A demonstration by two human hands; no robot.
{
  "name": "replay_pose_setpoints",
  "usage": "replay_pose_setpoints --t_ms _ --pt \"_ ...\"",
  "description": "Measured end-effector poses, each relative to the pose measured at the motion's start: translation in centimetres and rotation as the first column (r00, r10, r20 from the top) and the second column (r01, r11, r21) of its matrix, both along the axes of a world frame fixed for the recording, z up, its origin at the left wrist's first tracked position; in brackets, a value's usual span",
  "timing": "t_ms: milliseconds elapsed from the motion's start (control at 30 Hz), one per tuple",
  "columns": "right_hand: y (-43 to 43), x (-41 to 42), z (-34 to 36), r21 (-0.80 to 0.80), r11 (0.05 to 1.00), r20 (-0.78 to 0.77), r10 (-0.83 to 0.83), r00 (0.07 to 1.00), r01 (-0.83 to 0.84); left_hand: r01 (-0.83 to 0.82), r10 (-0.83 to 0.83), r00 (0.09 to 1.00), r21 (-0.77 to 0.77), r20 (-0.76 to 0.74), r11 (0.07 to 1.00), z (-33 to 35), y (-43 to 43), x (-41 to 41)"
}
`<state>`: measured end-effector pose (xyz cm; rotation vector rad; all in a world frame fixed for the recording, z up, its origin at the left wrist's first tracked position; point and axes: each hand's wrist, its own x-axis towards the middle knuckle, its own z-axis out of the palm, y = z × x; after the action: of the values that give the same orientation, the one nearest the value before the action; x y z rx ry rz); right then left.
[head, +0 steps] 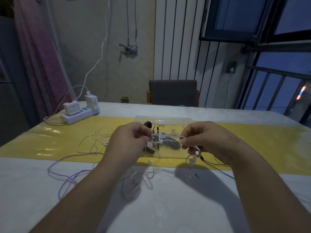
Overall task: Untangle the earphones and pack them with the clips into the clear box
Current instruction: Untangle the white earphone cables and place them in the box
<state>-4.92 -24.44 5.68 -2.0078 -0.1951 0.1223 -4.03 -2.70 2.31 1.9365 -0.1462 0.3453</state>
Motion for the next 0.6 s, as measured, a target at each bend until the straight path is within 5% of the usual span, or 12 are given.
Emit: replay_pose_setpoints --t_ms 333,600 --pt "-0.2 -0.1 0.0 0.002 0.998 -0.040 0.065 0.997 -0.065 -0.116 0.148 0.988 0.448 -0.035 0.887 0.6 0.5 -0.4" --pt "0.1 -0.2 0.0 -0.047 0.991 -0.027 0.125 0.992 -0.126 0.058 -0.049 0.998 0.638 -0.032 0.768 0.1 0.0 -0.6"
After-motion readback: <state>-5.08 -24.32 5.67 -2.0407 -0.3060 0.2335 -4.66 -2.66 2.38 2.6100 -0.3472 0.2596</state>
